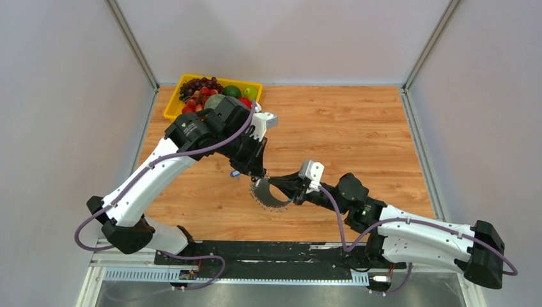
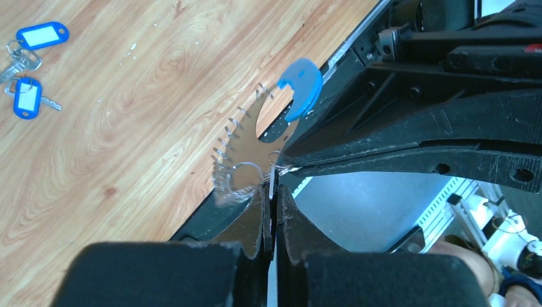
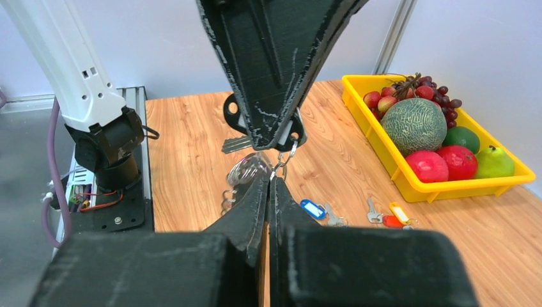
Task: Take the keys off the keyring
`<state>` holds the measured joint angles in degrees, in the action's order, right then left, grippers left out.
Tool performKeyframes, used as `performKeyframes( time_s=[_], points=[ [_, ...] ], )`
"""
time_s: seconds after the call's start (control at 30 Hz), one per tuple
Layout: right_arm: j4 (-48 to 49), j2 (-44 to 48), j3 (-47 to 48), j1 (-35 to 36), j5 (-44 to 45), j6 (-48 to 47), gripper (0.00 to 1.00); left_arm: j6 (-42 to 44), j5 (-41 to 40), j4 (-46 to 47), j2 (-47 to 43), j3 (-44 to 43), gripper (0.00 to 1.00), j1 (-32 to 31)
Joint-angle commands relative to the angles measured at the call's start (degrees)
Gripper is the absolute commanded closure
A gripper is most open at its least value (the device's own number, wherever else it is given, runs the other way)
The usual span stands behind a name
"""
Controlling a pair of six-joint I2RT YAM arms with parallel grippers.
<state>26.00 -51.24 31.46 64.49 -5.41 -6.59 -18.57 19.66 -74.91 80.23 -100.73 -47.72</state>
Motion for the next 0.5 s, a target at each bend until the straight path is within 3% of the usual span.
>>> performKeyframes(
  time_s=[0.0, 0.47],
  points=[
    [-2.2, 1.4, 1.6, 0.8, -3.0, -0.5, 1.00, -0.5, -0.1, 3.6, -3.2, 1.5, 1.00, 3.5],
    [-0.3, 3.3, 0.9, 0.8, -3.9, 0.1, 1.00, 0.8, 5.6, 6.4, -4.0, 8.9, 1.00, 5.6]
  ],
)
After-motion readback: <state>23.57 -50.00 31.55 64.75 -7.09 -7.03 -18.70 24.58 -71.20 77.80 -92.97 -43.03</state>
